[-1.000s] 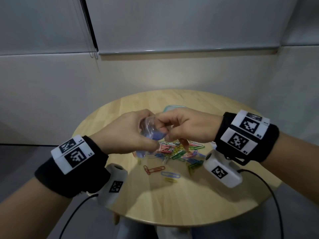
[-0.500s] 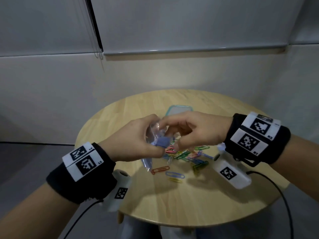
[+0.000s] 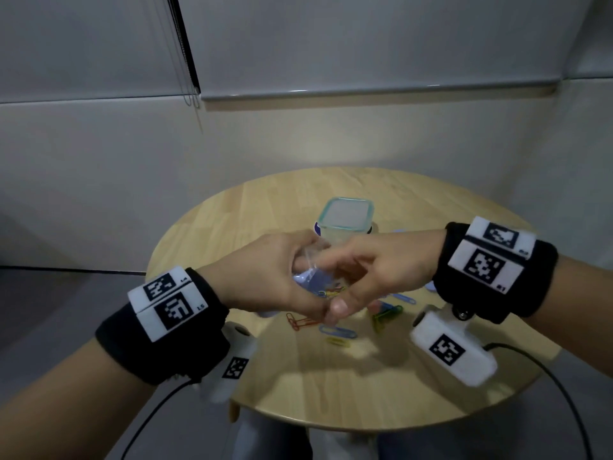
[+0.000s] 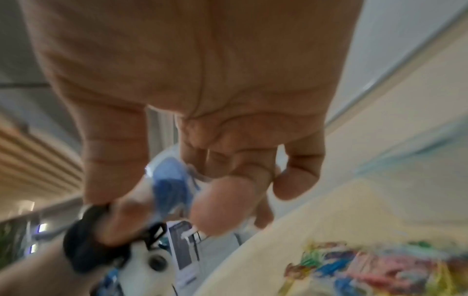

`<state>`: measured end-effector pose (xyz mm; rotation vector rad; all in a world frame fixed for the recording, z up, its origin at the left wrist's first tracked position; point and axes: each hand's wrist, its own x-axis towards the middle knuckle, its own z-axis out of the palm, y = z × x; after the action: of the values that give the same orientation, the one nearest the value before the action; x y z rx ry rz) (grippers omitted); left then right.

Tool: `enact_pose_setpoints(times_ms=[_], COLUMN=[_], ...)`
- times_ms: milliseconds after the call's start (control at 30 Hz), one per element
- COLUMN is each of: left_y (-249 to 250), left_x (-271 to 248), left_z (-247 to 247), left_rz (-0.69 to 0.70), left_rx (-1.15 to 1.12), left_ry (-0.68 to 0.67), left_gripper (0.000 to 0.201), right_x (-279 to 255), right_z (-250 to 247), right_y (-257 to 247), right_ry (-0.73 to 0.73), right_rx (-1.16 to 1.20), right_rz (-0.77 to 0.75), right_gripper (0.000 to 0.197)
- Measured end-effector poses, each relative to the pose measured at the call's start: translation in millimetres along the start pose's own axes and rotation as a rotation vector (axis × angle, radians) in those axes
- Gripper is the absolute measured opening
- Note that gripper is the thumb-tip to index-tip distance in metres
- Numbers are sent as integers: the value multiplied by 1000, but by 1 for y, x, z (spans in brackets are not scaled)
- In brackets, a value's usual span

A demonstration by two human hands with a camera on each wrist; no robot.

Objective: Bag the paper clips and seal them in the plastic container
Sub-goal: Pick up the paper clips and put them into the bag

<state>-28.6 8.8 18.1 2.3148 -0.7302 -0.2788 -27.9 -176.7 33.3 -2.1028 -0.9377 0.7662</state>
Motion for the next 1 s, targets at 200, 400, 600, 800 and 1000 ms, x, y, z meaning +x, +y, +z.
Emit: enact_pose_setpoints(times_ms=[200, 400, 600, 800, 1000], left_y=[-12, -34, -46, -48, -45], left_x=[8, 17, 18, 16, 22], left_z=[1, -8, -2, -6, 0], left_rz=[-37, -97, -70, -28, -99], left_rx=[-25, 178, 202, 130, 65], left_ry=[108, 335, 331, 318, 297], left_gripper=[50, 45, 44, 54, 87], right_x=[-5, 16, 53, 62, 35], right_z=[-2, -34, -21, -18, -43], right_y=[-9, 33, 66, 70, 60], right_ry=[124, 471, 142, 195, 468], right_rx=[-181, -404, -761, -852, -617], right_rz=[-1, 194, 477, 425, 382], right_gripper=[29, 35, 84, 16, 22])
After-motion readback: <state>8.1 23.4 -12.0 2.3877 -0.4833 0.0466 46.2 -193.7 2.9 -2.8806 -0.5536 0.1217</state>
